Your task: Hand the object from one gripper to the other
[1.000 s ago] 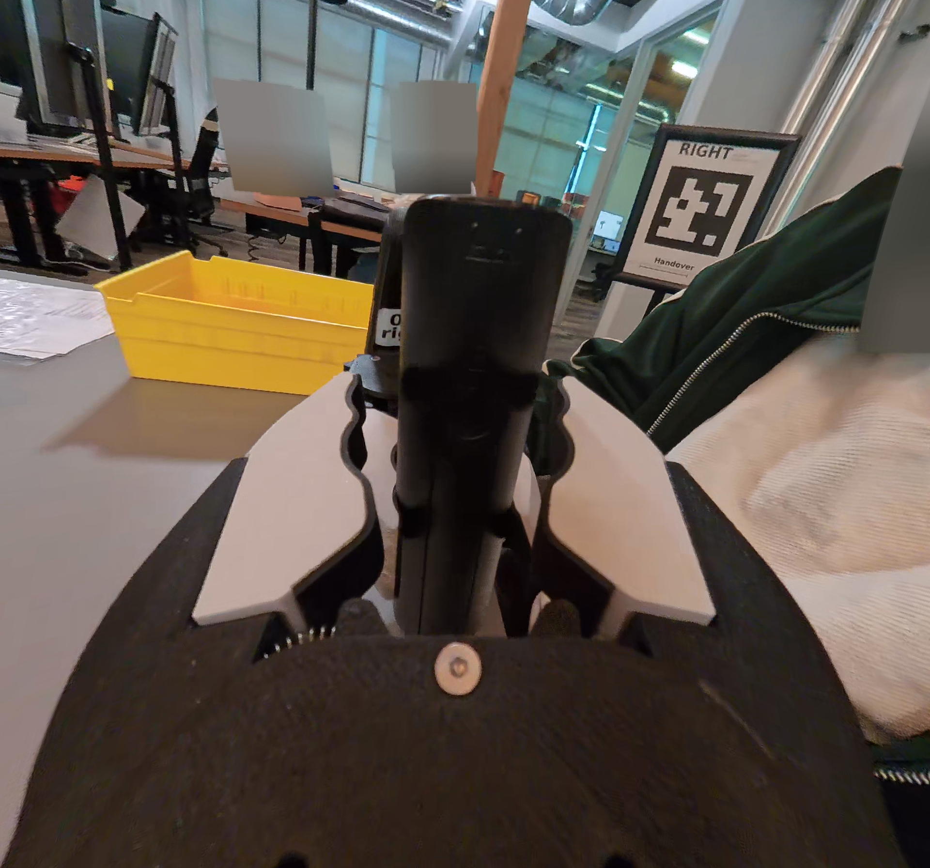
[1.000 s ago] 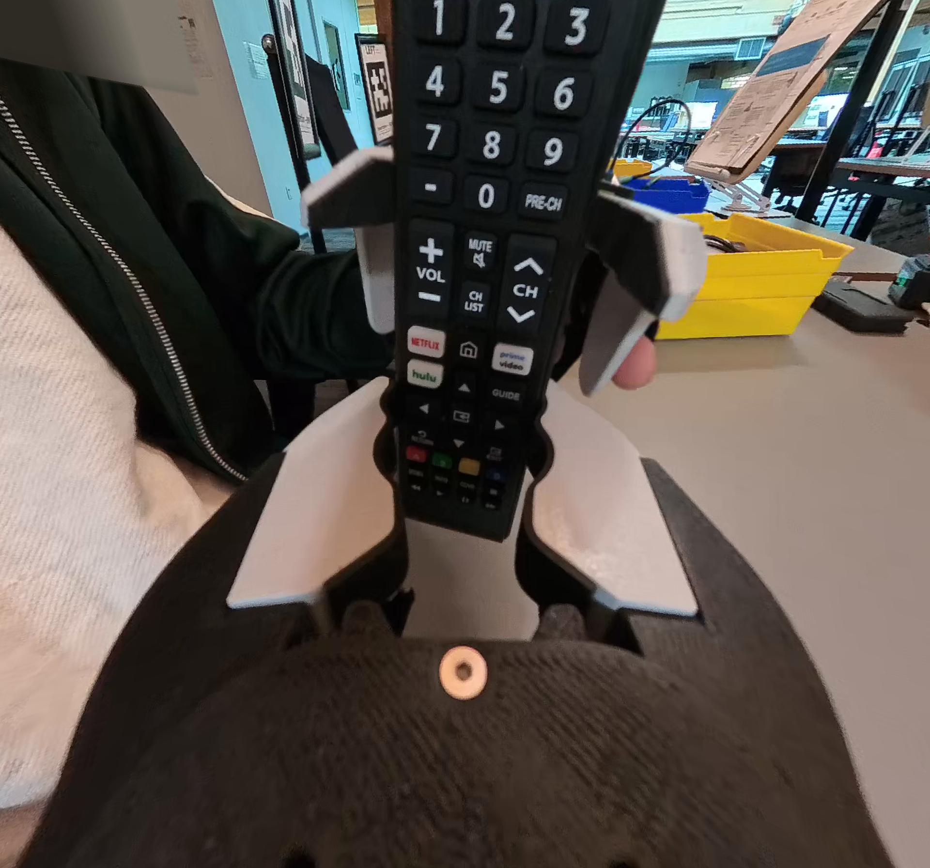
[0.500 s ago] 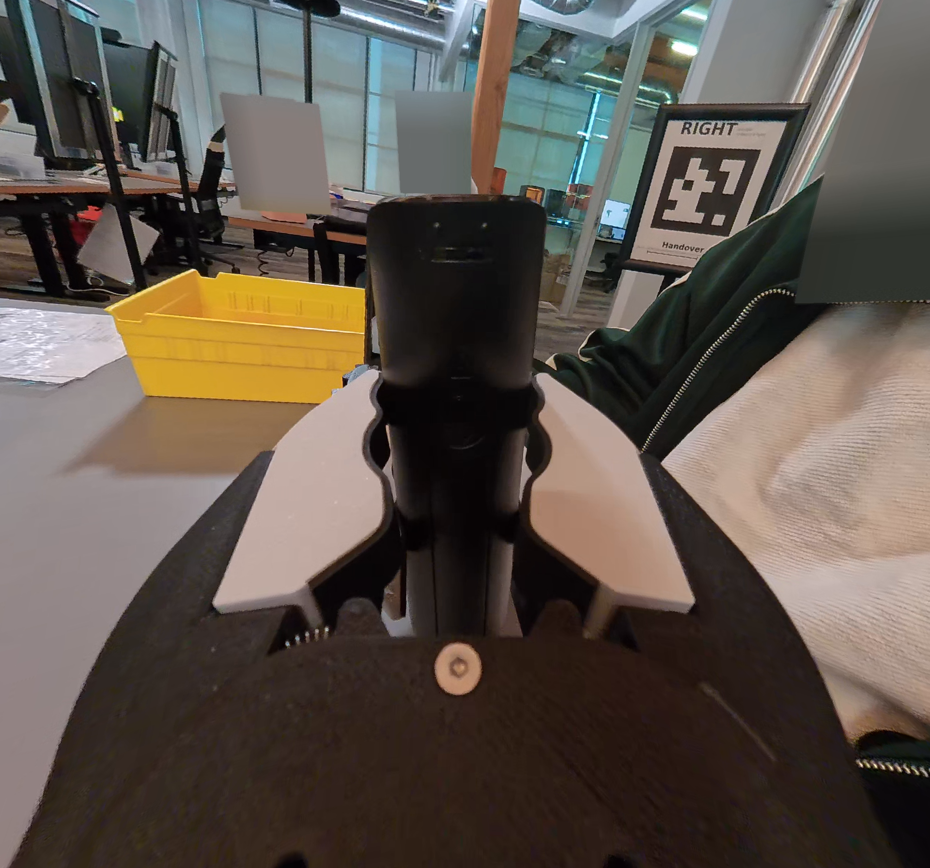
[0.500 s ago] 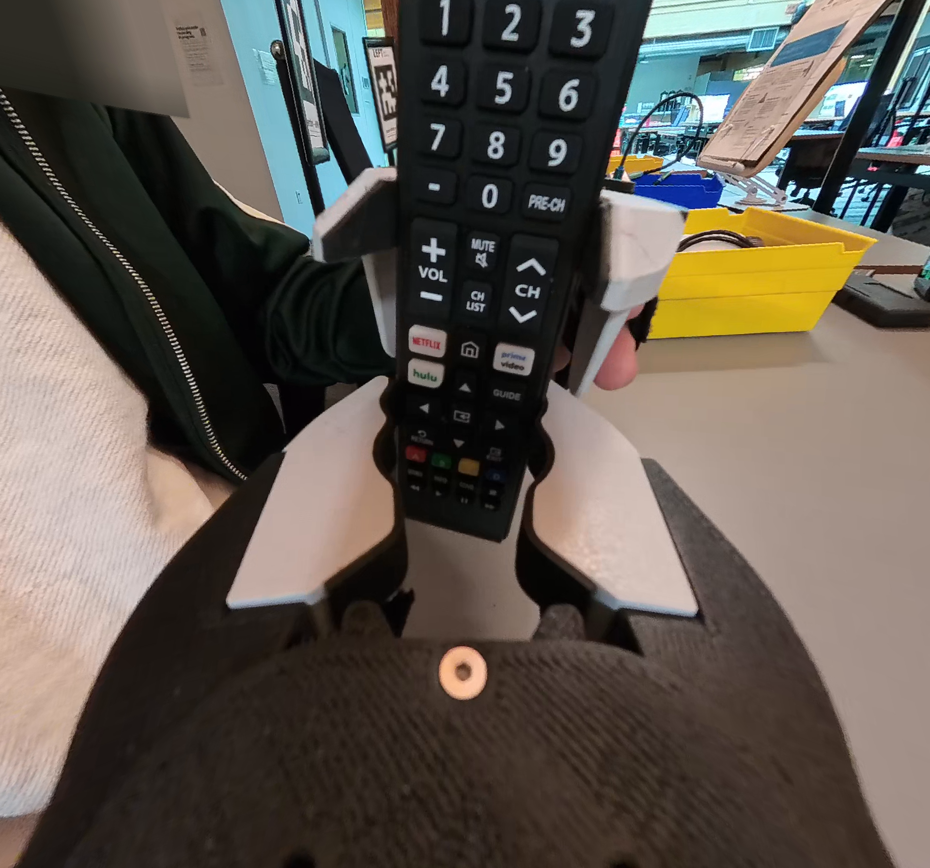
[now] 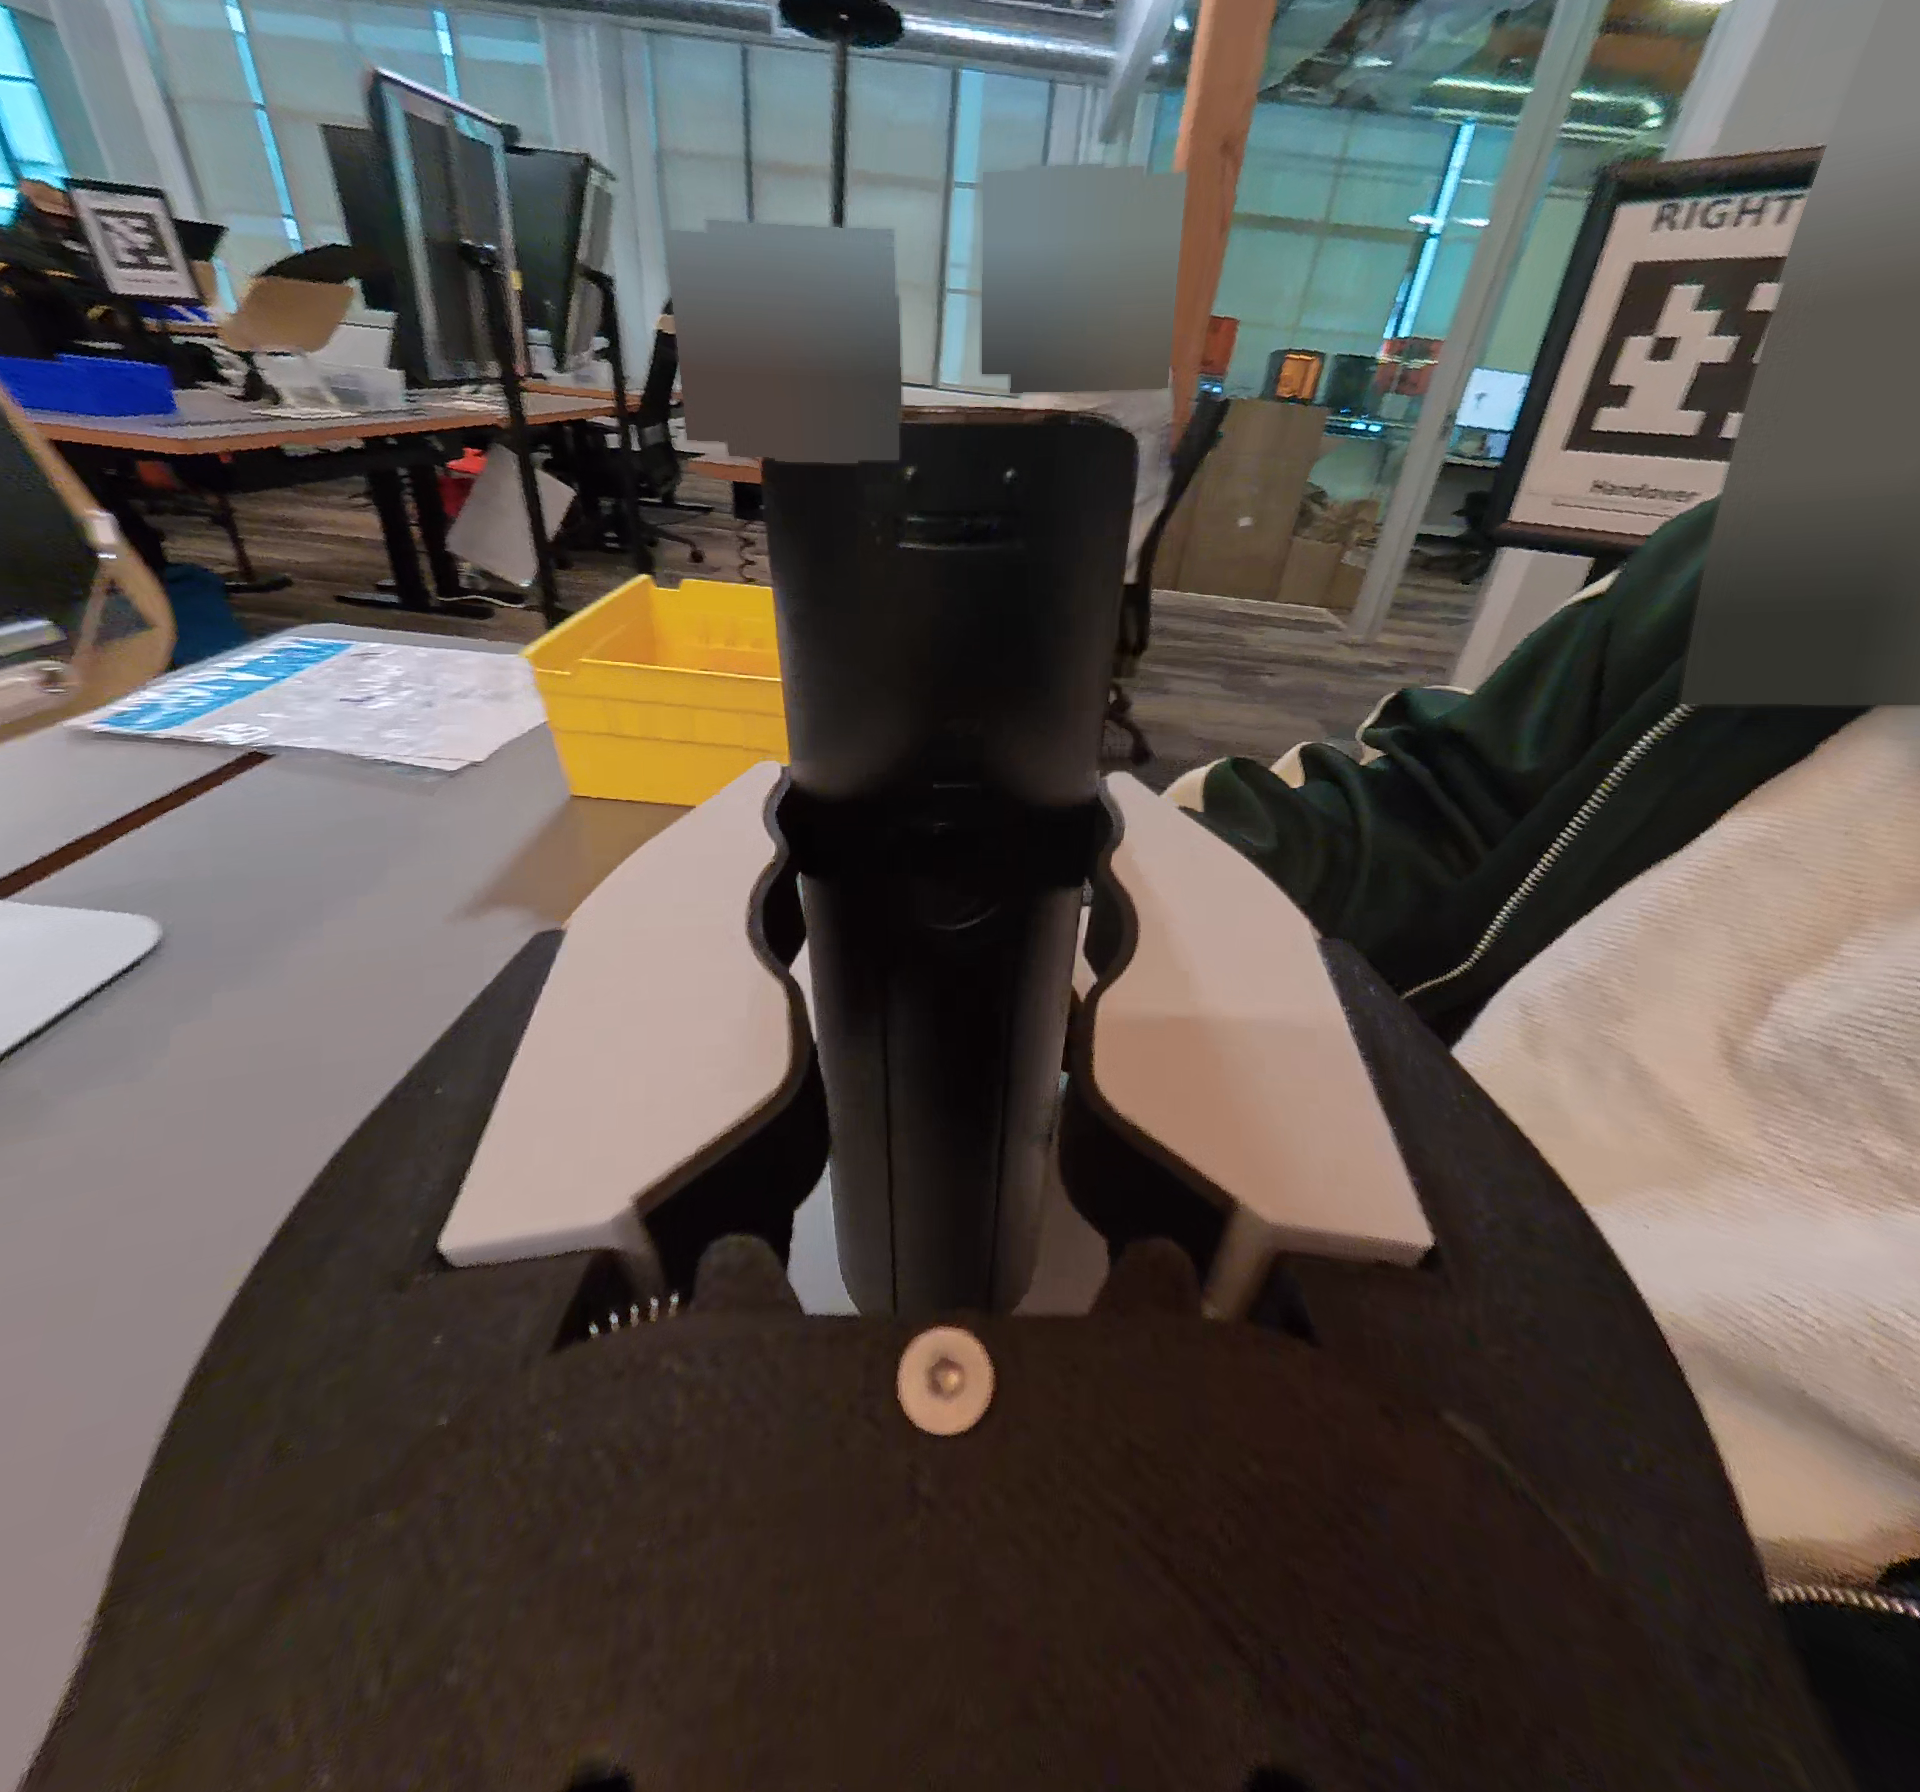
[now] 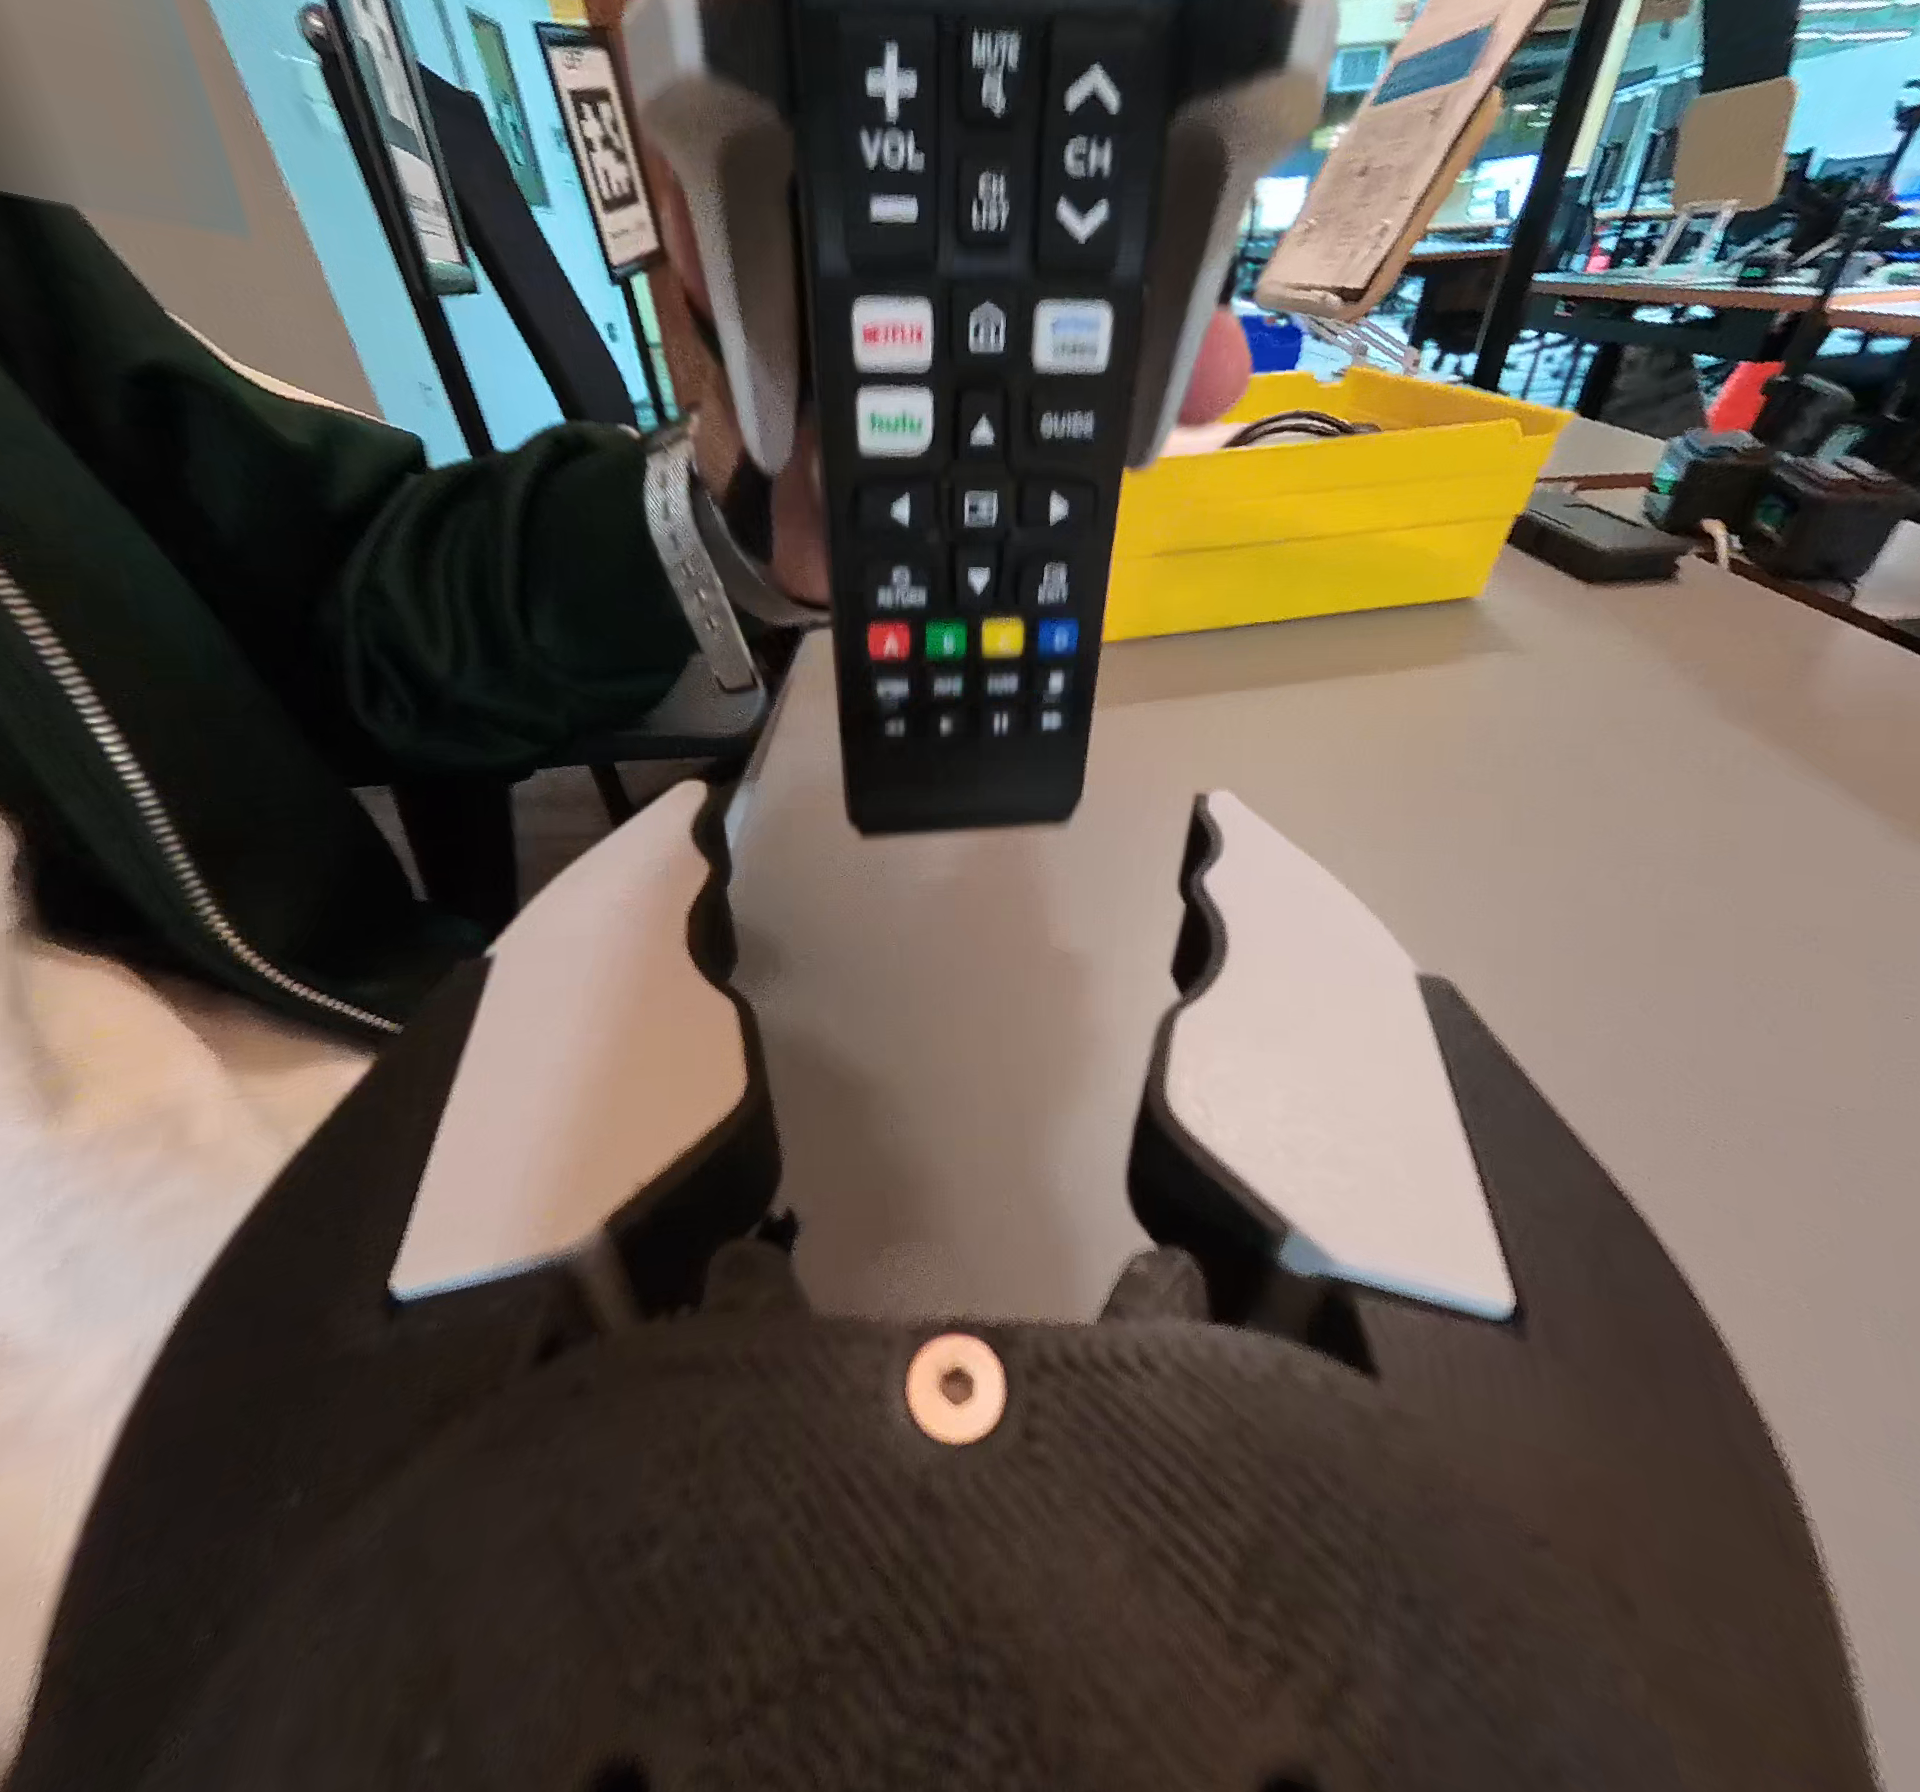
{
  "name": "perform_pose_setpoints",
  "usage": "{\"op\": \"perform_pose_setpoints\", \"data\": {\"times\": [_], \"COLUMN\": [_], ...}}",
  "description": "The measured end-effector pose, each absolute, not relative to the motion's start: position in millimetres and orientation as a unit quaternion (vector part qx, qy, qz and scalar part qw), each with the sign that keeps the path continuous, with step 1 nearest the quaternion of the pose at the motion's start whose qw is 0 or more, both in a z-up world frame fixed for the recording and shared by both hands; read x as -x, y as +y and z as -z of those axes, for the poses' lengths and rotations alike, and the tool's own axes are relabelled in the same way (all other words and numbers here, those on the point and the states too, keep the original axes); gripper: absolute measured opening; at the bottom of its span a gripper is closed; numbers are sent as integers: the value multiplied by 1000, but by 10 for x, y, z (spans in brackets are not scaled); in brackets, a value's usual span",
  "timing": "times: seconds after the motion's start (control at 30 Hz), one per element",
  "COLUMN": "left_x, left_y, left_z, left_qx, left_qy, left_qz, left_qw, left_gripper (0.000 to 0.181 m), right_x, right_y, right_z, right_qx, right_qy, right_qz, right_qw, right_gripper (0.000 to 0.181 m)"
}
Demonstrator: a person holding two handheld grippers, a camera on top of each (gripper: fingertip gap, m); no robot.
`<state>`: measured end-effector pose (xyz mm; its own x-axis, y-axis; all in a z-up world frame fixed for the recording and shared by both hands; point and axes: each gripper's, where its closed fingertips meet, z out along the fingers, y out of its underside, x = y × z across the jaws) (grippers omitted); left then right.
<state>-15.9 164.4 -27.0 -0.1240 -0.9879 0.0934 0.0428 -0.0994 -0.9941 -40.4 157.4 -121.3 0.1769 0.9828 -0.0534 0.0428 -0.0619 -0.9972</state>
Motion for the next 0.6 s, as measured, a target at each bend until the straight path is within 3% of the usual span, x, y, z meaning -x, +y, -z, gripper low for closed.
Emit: {"op": "perform_pose_setpoints", "data": {"times": [0.6], "left_x": [501], "left_y": [1975], "left_z": [104], "left_qx": [510], "left_qy": [461], "left_qz": [529], "left_qw": [498], "left_gripper": [52], "right_x": [388], "right_y": [1743], "right_z": [1386], "right_qx": [600], "right_qy": [-441], "right_qz": [-414], "right_qw": [524], "right_gripper": [95]}}
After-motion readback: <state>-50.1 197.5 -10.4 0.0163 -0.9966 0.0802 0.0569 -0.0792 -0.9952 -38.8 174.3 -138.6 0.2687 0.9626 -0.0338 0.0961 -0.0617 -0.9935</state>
